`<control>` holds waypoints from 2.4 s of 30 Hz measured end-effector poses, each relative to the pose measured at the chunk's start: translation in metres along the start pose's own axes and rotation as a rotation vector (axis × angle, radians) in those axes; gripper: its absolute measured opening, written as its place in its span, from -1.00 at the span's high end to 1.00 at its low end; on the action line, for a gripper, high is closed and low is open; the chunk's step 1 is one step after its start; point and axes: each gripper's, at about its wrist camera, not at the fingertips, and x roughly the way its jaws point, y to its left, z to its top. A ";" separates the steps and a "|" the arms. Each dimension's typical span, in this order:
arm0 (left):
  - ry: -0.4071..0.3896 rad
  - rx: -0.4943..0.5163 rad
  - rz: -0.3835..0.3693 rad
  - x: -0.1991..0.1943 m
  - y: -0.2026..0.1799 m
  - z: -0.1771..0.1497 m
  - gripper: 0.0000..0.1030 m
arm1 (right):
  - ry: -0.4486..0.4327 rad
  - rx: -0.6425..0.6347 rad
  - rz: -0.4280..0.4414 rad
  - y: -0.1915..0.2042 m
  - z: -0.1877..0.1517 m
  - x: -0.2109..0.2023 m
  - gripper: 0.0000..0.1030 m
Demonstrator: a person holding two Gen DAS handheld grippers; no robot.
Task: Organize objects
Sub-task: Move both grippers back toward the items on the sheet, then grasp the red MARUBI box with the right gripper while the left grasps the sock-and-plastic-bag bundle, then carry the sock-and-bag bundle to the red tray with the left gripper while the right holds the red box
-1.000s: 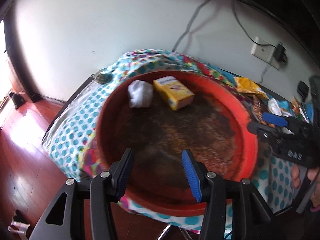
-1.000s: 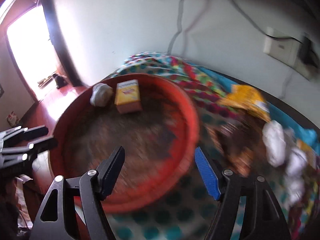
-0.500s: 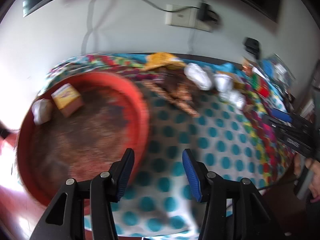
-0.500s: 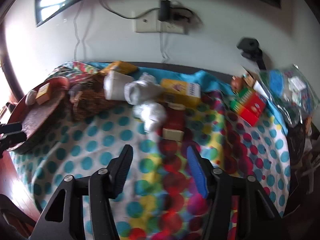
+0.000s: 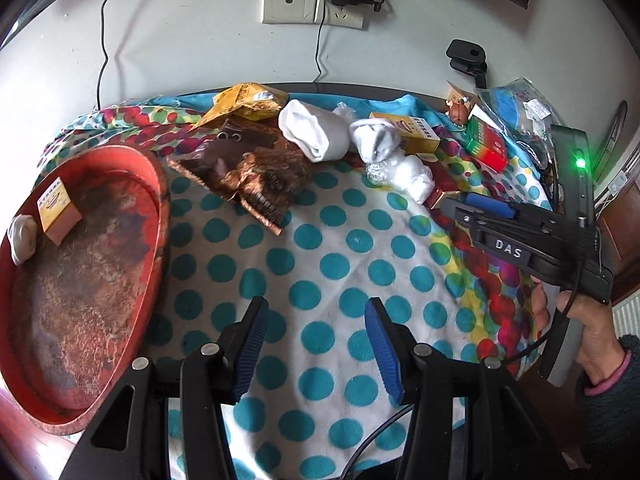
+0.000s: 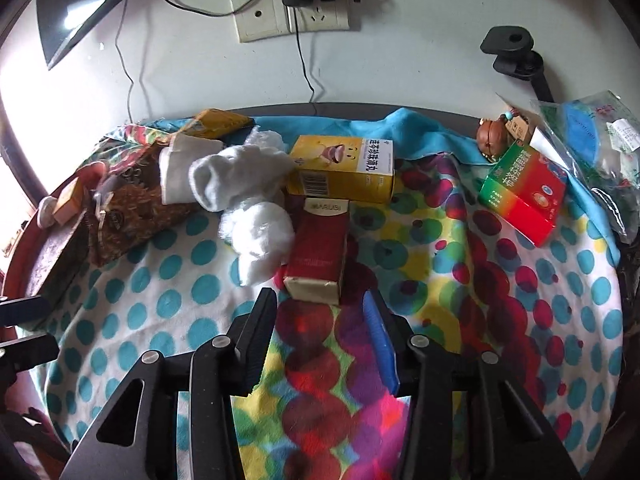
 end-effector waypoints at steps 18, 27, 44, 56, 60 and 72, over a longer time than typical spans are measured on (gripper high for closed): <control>0.012 0.001 -0.082 0.033 -0.043 0.034 0.00 | -0.033 0.010 0.044 -0.011 -0.012 -0.010 0.44; 0.055 -0.164 -0.229 0.066 -0.062 0.068 -0.19 | -0.038 0.068 0.102 -0.037 -0.046 -0.043 0.44; 0.110 -0.472 -0.194 0.122 -0.055 0.113 -0.25 | -0.064 0.114 0.208 -0.049 -0.052 -0.045 0.43; 0.085 -0.390 -0.103 0.127 -0.057 0.102 0.16 | -0.055 0.126 0.228 -0.049 -0.052 -0.040 0.43; 0.082 -0.326 -0.118 0.123 -0.061 0.099 0.22 | -0.050 0.129 0.224 -0.047 -0.052 -0.039 0.43; 0.001 -0.127 0.009 0.090 -0.075 0.075 0.24 | -0.049 0.090 0.176 -0.034 -0.050 -0.050 0.44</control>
